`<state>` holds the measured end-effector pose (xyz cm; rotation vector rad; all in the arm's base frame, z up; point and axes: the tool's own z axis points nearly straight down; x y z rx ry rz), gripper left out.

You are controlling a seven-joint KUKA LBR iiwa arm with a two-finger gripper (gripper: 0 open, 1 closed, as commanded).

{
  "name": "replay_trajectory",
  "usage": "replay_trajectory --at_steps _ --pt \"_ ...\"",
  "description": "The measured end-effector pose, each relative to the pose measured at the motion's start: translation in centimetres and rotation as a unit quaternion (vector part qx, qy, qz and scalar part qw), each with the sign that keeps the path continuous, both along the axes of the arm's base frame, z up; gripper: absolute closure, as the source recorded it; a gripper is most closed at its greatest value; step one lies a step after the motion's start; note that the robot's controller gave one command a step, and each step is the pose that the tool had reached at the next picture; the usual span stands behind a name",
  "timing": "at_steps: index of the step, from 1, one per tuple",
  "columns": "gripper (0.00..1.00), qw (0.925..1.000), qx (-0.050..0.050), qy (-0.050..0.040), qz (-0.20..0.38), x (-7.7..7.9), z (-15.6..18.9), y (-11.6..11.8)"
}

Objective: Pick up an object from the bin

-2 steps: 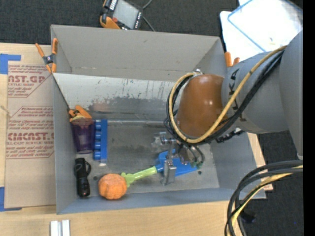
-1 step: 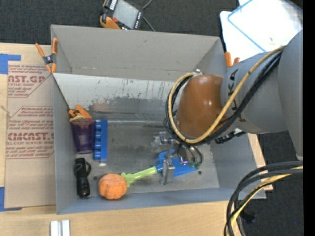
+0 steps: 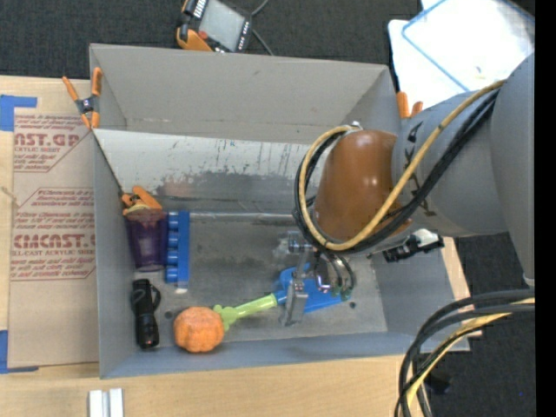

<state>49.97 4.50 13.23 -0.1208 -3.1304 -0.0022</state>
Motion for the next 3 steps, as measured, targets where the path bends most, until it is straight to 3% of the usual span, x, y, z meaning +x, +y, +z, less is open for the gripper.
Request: replay_trajectory --at_steps 1,2,3 --pt "0.0 0.9884 0.001 -0.0013 0.152 2.1 -5.3 2.7" --pt "0.0 0.9962 0.001 -0.0041 0.087 1.6 -6.2 -0.8" --pt "1.0 0.9458 0.004 -0.0027 0.325 -1.5 -6.2 3.5"
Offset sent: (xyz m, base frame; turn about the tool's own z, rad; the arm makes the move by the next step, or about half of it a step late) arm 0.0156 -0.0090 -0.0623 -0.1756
